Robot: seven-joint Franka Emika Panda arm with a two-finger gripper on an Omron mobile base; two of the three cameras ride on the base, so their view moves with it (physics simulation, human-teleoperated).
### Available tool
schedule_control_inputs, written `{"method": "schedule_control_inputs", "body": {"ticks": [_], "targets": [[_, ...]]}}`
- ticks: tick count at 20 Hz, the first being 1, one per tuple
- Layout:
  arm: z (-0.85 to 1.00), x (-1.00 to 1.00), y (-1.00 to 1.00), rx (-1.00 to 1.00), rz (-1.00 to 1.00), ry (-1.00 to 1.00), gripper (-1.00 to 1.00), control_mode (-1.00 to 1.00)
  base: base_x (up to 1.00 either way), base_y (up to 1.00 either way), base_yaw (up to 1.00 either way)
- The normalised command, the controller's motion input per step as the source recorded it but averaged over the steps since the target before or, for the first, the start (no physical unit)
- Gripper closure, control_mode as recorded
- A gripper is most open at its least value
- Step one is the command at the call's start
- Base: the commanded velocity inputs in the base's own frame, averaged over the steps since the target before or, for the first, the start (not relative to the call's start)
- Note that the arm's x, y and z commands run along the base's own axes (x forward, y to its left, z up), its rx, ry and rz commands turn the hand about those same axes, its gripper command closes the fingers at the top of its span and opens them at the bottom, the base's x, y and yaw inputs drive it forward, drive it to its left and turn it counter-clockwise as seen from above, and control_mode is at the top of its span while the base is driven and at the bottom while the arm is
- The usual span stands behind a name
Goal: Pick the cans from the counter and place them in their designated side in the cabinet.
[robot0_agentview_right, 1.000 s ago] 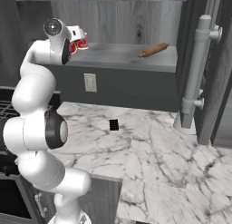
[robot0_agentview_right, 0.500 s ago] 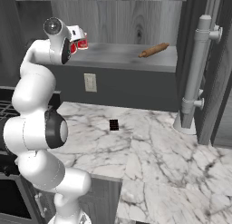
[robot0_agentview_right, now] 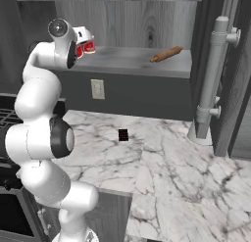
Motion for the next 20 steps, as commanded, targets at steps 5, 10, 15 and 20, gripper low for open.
{"method": "schedule_control_inputs", "body": {"ticks": [5,10,15,20], "targets": [[-0.17,0.33,0.0,0.0,0.03,-0.01,-1.0,-1.0,0.0,0.0,0.0],[0.03,0.05,-0.02,0.0,0.06,-0.07,-1.0,-1.0,0.0,0.0,0.0],[0.11,-0.2,-0.01,0.0,0.09,-0.14,-1.0,-1.0,0.0,0.0,0.0],[0.0,-0.24,0.0,0.01,0.11,-0.22,-1.0,-1.0,0.0,0.0,0.0]]}}
